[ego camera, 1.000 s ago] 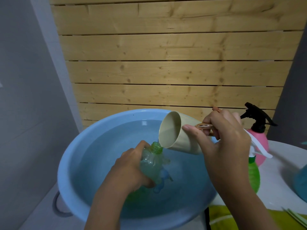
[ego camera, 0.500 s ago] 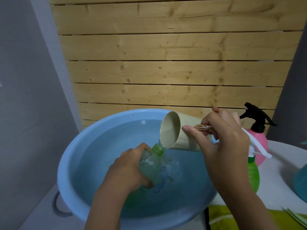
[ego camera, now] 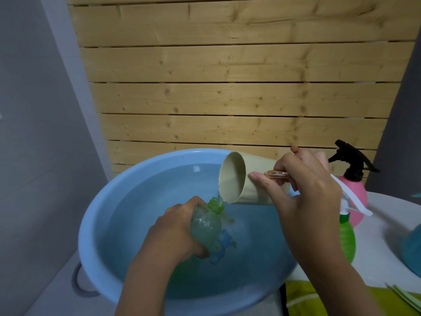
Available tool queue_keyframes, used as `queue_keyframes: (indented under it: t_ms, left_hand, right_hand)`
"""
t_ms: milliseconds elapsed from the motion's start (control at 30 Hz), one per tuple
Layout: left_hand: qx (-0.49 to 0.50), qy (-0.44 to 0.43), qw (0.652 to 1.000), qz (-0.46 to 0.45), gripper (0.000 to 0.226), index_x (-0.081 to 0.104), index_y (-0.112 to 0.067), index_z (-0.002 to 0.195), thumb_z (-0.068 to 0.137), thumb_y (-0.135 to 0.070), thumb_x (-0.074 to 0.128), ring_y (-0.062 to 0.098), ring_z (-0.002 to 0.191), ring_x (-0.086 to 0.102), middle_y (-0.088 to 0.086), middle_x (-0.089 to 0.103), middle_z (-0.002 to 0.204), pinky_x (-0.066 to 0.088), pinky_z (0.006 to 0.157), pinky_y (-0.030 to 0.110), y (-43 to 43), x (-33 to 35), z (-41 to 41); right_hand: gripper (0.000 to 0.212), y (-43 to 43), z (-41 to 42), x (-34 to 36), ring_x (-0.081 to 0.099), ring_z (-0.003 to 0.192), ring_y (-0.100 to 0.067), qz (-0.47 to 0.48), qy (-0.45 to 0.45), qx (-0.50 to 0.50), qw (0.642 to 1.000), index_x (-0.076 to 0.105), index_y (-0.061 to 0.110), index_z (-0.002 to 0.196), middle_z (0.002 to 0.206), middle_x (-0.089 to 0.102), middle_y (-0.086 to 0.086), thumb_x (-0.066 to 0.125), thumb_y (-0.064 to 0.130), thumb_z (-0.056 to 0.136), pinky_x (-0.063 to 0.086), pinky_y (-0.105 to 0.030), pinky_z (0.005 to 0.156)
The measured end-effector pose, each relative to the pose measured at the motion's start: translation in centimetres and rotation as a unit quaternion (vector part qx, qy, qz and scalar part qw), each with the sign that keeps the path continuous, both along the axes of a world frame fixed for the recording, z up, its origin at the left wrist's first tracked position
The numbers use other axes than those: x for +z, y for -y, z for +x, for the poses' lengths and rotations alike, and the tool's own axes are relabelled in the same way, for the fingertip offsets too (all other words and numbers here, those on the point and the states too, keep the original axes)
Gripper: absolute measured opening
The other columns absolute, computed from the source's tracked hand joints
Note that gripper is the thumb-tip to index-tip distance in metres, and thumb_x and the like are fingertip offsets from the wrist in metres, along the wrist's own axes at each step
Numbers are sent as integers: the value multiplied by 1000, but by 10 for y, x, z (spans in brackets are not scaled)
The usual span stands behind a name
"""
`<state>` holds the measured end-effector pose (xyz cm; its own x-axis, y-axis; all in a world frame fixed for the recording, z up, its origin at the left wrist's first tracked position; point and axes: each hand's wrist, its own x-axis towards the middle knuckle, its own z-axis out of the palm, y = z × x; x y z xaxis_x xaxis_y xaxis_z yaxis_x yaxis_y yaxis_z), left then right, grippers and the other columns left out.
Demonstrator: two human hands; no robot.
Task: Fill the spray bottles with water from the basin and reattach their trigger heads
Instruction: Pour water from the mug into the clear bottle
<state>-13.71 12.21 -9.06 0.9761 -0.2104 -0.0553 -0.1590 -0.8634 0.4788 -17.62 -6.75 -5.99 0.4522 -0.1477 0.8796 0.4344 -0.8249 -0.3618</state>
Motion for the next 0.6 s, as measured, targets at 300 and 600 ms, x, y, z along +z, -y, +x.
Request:
queue_keyframes:
  t_ms: [300,600]
  left_hand:
    - [6,-1,1000,7,77,39,-44,113,53,-32,84,20,98,55,-11,54,106,50,85,37,1,0,0]
    - [14,-10,1000,8,68,43,-35,105,51,-34,85,19,97,54,-10,52,105,50,83,36,1,0,0]
  right_hand:
    - [29,0,0,0,29,74,-11,-16,7,1,1000,49,11,66,70,35,10,70,27,79,29,-34,64]
    - [28,-1,0,0,30,75,-11,-36,19,3,999,50,9,67,71,38,8,70,25,79,36,-36,63]
